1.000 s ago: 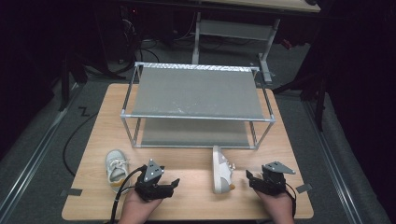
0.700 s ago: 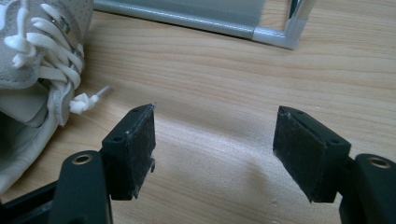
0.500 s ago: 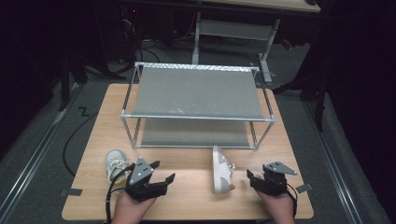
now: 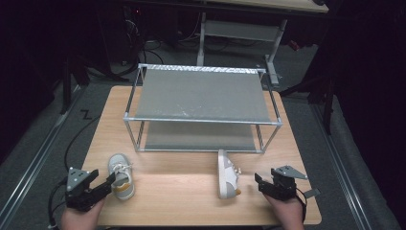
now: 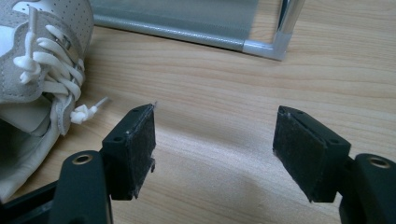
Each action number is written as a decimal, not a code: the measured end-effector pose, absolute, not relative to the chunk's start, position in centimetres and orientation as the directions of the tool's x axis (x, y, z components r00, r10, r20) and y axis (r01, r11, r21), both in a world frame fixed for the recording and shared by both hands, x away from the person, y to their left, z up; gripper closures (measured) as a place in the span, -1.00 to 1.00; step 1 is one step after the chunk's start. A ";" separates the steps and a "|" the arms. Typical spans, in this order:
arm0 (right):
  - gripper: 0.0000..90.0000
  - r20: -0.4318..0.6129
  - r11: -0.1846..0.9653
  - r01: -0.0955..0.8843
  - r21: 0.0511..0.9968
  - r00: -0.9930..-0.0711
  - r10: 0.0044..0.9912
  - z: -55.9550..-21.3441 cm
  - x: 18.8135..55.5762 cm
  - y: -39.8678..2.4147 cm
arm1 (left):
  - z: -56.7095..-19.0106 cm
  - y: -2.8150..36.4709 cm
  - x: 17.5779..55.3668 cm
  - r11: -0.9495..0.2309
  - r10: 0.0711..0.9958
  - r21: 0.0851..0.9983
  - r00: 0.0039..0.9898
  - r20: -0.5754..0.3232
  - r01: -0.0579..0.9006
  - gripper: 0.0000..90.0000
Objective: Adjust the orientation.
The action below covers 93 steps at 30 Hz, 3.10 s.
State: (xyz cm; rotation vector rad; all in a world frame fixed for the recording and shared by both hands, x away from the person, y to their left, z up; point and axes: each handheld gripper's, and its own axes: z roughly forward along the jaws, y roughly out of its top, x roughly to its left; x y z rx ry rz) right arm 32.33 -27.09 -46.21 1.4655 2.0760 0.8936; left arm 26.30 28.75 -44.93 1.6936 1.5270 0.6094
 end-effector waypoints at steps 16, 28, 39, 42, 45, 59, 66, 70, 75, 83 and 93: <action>-0.33 0.011 0.221 0.658 0.720 -0.329 0.944 -46.3 32.3 -27.3 | -43.8 28.7 26.5 -0.050 0.994 0.795 0.108 -0.019 0.605 0.90; -0.33 0.013 0.210 0.659 0.722 -0.316 0.949 -46.3 32.4 -27.6 | -42.4 26.4 26.1 -0.052 0.979 0.844 0.193 -0.062 0.535 0.89; -0.33 0.012 0.212 0.660 0.721 -0.318 0.948 -46.3 32.4 -27.7 | -42.7 26.4 25.8 -0.061 0.976 0.840 0.209 -0.063 0.539 0.88; -0.33 0.011 0.214 0.661 0.719 -0.319 0.948 -46.4 32.4 -27.6 | -42.8 26.4 25.8 -0.059 0.976 0.839 0.208 -0.065 0.541 0.88; -0.33 0.012 0.213 0.662 0.718 -0.318 0.948 -46.4 32.4 -27.6 | -42.7 26.4 25.8 -0.063 0.976 0.839 0.210 -0.063 0.540 0.88; -0.33 0.013 0.215 0.664 0.716 -0.321 0.947 -46.6 32.4 -27.6 | -42.8 26.5 25.8 -0.060 0.976 0.836 0.206 -0.064 0.545 0.88; -0.33 0.014 0.216 0.667 0.713 -0.322 0.947 -46.6 32.4 -27.5 | -42.9 26.6 25.8 -0.056 0.977 0.836 0.203 -0.067 0.545 0.88; -0.33 0.015 0.216 0.668 0.712 -0.322 0.947 -46.7 32.5 -27.5 | -42.9 26.6 25.9 -0.057 0.977 0.835 0.202 -0.066 0.547 0.88; -0.33 0.015 0.216 0.669 0.711 -0.322 0.947 -46.7 32.5 -27.5 | -43.0 26.6 25.9 -0.058 0.977 0.833 0.203 -0.066 0.551 0.88; -0.33 0.014 0.217 0.668 0.711 -0.323 0.946 -46.7 32.5 -27.5 | -43.0 26.5 25.9 -0.062 0.976 0.831 0.208 -0.066 0.552 0.87; -0.33 0.013 0.218 0.669 0.710 -0.322 0.947 -46.7 32.5 -27.5 | -43.0 26.2 26.0 -0.065 0.974 0.828 0.214 -0.068 0.557 0.88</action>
